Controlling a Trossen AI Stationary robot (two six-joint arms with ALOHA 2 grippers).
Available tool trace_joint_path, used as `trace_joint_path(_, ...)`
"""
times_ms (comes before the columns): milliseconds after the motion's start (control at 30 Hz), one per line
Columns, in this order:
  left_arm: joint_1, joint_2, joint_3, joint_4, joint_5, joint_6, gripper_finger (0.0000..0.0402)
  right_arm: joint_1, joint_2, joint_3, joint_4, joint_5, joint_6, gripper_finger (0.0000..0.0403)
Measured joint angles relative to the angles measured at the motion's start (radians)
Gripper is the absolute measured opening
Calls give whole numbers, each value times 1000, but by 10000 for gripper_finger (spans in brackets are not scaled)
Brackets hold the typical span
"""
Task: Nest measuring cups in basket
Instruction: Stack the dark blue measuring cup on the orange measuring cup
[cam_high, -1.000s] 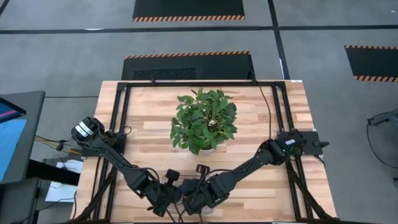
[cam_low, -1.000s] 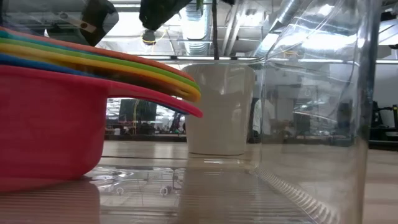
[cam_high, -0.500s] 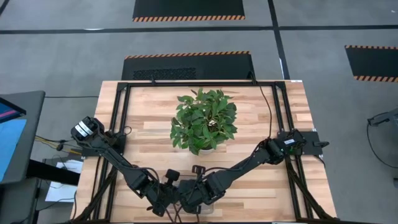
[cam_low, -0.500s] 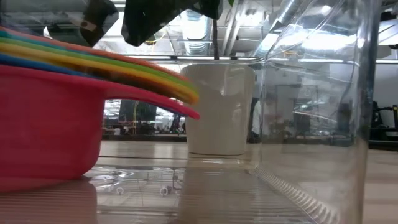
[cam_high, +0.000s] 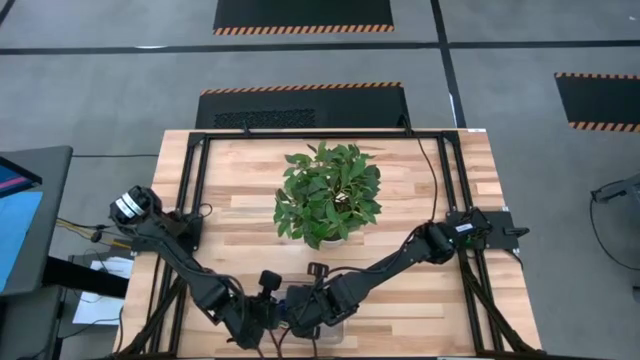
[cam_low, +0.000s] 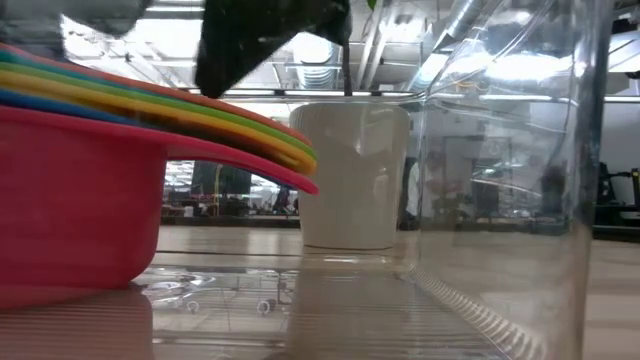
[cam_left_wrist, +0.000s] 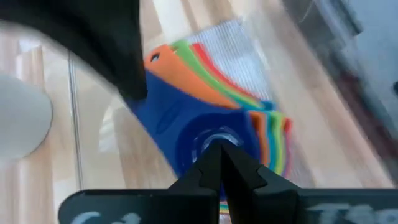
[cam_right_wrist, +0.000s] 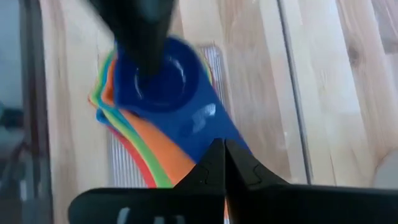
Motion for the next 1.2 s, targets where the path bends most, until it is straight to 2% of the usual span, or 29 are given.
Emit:
trace_joint_path(200,-30,-1,60,-135,-95,-8,0,-9,6,-1,24,38,-39,7)
trace_joint_path(500,-65,0,62,-230,-131,-161,0,-34,22,-2,18,50,-45,7)
trace_joint_path(767,-95,0,62,-277,-153,-244,0,-41,41,-4,-7,3,-42,6)
trace_joint_path(1200,-97,0,62,-276,-180,-239,0,0,38,-1,-14,-62,-7,7)
